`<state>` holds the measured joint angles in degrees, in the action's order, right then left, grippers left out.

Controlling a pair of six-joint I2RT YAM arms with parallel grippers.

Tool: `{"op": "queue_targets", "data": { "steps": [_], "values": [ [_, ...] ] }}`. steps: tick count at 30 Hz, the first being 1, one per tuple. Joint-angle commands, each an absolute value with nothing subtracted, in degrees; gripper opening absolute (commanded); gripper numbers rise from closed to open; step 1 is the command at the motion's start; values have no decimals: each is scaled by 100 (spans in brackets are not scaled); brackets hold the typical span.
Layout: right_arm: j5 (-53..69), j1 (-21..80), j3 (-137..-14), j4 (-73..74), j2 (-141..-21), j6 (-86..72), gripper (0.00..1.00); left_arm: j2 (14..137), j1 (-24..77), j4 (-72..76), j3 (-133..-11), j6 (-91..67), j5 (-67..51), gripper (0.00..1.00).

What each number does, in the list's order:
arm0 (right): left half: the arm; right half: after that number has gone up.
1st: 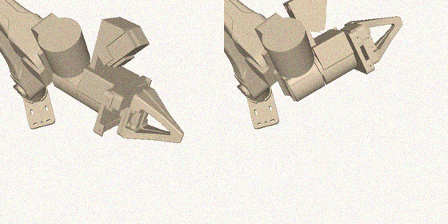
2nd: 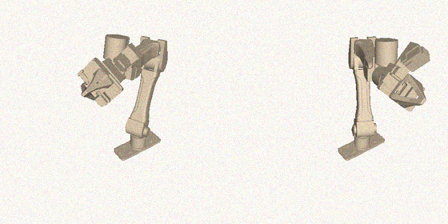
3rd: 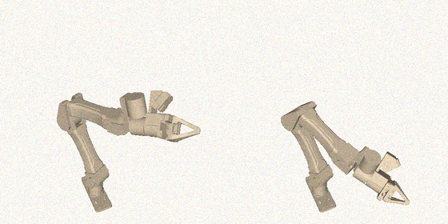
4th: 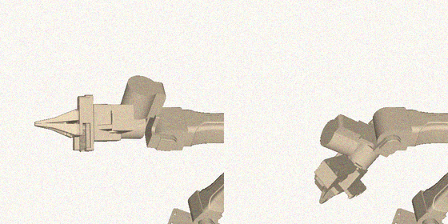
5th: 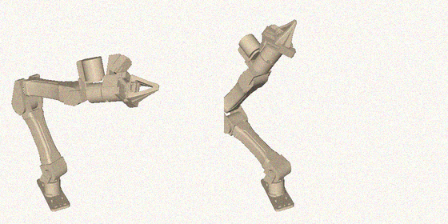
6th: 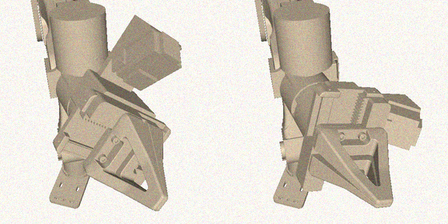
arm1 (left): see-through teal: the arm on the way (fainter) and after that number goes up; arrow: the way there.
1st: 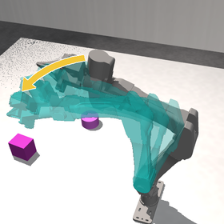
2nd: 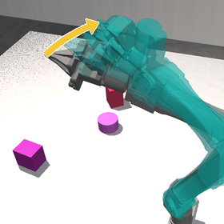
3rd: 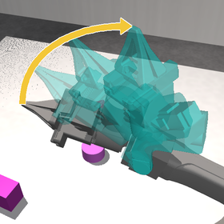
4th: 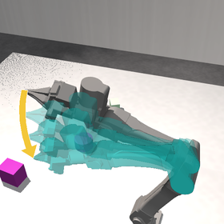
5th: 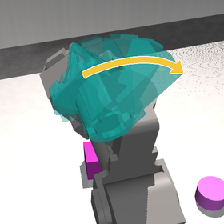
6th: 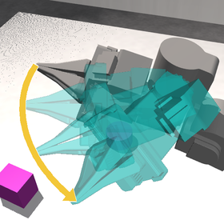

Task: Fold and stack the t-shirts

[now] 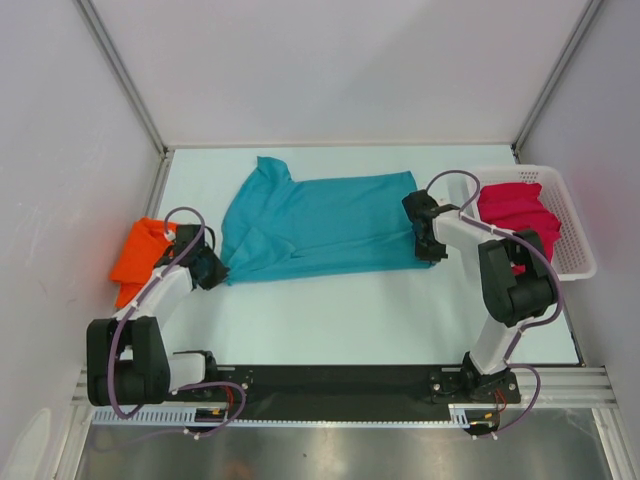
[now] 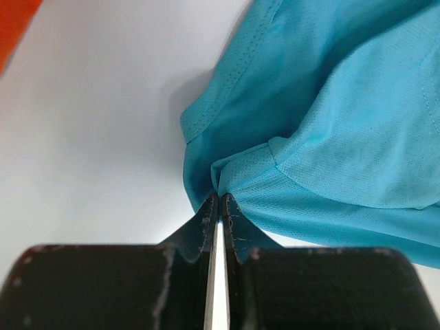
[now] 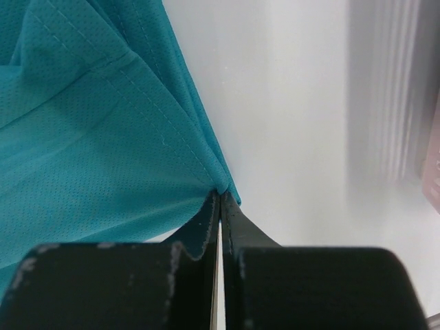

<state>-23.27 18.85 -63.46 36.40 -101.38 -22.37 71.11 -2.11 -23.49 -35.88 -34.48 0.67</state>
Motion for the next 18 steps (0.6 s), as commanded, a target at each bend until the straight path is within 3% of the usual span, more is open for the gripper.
{"op": "queue_targets", "data": {
  "steps": [1, 8, 11, 15, 16, 18],
  "values": [
    [-2575, 1837, -6302, 3814, -9905, -2382, 0, 7093, -351, -2180, -3498, -3410, 53, 9],
    [-2549, 1837, -6293, 3911, -10019, -2434, 0, 7075, -475, -2145, -3437, -3393, -202, 10],
    [-2470, 1837, -6372, 3981, -10099, -2435, 12, 7049, -475, -2153, -3454, -3410, -272, 15],
    [-2478, 1907, -6565, 4165, -10055, -2470, 31, 6917, -483, -2267, -3638, -3393, -387, 40],
    [-2522, 1942, -6618, 4218, -9959, -2478, 34, 6813, -475, -2363, -3691, -3393, -378, 52],
    [-2557, 2030, -6845, 4394, -9835, -2487, 38, 6698, -475, -2460, -3849, -3384, -334, 63]
  ]
}}
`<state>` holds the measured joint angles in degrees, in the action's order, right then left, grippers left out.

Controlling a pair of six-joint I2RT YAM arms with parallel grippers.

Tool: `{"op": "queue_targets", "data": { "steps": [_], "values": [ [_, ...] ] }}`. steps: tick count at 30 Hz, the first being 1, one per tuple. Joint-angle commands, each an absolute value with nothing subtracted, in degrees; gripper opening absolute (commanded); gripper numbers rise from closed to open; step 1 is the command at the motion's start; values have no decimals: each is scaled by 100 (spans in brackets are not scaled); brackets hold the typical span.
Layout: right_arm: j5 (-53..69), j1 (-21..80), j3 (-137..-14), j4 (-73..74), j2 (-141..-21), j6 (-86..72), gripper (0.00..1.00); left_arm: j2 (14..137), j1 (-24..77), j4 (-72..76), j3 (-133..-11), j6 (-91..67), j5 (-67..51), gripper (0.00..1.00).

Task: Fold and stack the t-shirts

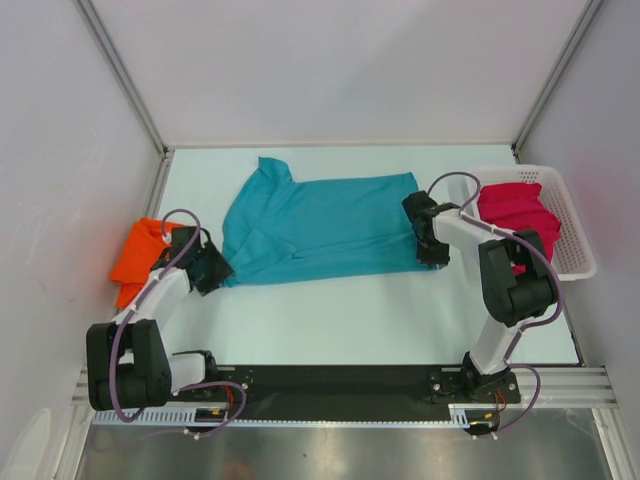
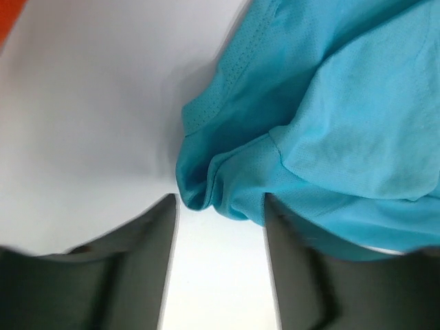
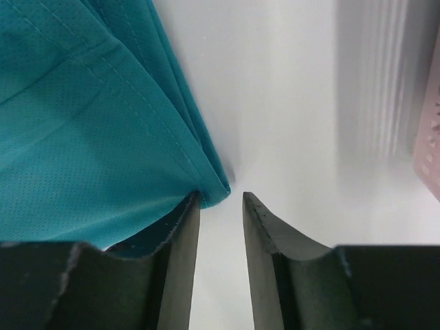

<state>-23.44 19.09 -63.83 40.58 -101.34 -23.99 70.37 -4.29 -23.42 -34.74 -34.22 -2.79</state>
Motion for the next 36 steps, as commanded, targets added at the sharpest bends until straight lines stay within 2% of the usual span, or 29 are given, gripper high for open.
{"op": "queue_targets", "data": {
  "steps": [1, 2, 3, 5, 9, 12, 16, 20, 23, 29, 36],
  "values": [
    [-2601, 2056, -6925, 4455, -9696, -2487, 38, 6628, -475, -2539, -3919, -3384, -308, 66],
    [-2619, 2100, -7021, 4569, -9625, -2487, 42, 6523, -483, -2575, -3981, -3375, -290, 67],
    [-2645, 2161, -7223, 4640, -9572, -2496, 43, 6469, -483, -2662, -4121, -3375, -247, 73],
    [-2698, 2206, -7417, 4763, -9440, -2461, 47, 6390, -483, -2681, -4279, -3331, -220, 78],
    [-2549, 2197, -7926, 4694, -9492, -2259, 52, 6600, -475, -2218, -4675, -3147, -587, 100],
    [-2155, 2145, -8199, 4475, -9703, -2040, 56, 7046, -475, -1410, -4877, -3120, -1238, 100],
    [-900, 1855, -8297, 3528, -9730, -1925, 57, 7768, -483, -451, -5229, -3506, -2142, 100],
    [-686, 1732, -8358, 2901, -9834, -1741, 61, 8901, -492, -105, -5939, -3657, -2952, 100],
    [-756, 1600, -8656, 2769, -10203, -1547, 61, 9588, -492, -561, -6800, -3253, -2552, 100],
    [-668, 1363, -8982, 2567, -10898, -1660, 60, 10449, -492, -510, -7338, -3085, -2206, 100],
    [-677, 1170, -9360, 2408, -11504, -1854, 60, 10810, -483, 588, -7347, -3287, -2391, 99]
  ]
}}
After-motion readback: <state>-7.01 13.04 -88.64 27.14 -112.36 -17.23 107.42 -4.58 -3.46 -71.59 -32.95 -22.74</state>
